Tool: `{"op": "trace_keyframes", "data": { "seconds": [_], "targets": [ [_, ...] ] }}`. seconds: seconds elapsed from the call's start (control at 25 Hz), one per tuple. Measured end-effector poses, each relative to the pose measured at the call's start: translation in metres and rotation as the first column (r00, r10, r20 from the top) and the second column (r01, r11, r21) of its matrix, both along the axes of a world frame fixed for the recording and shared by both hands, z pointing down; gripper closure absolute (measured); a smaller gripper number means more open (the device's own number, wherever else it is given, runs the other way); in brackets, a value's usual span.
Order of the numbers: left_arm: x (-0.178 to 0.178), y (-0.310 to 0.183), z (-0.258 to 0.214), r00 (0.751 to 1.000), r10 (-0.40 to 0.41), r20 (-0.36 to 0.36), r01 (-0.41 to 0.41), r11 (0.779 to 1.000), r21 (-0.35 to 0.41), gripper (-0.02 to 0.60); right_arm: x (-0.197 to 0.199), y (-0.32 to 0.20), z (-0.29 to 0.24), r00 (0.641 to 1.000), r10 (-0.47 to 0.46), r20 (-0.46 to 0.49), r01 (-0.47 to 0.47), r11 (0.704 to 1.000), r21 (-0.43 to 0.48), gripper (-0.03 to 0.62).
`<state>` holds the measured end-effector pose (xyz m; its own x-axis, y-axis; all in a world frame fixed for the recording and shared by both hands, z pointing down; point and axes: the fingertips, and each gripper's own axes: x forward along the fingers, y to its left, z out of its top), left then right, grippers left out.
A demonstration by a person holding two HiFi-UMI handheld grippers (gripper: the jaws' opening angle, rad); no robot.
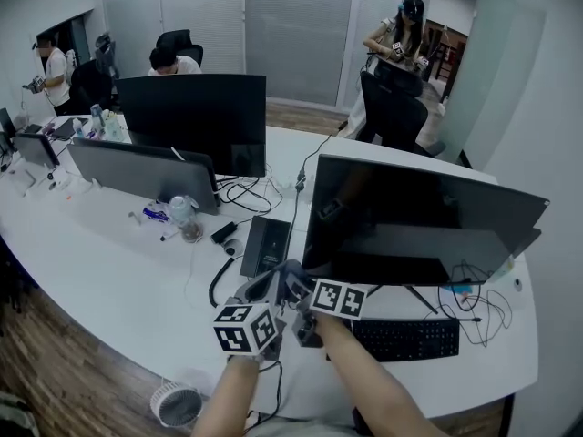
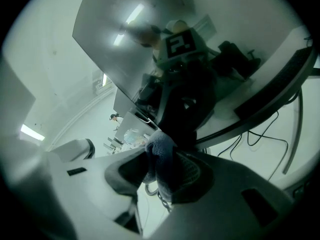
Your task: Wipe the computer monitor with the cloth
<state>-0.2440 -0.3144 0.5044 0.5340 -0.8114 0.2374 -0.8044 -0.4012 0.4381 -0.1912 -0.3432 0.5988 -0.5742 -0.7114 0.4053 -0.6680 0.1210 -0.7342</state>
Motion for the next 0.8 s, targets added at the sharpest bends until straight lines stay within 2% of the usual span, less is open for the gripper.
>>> {"op": "trace_keyframes", "data": {
  "seconds": [0.8],
  "targets": [
    [-0.004,0.008,-0.028,0.999,-0.032,0.013,0.032,0.999,0.041,0.575,0.005,-0.005,-0.052,1.0,-0.01,0.02,0.008,0.996,0.088,0.465]
  ]
}}
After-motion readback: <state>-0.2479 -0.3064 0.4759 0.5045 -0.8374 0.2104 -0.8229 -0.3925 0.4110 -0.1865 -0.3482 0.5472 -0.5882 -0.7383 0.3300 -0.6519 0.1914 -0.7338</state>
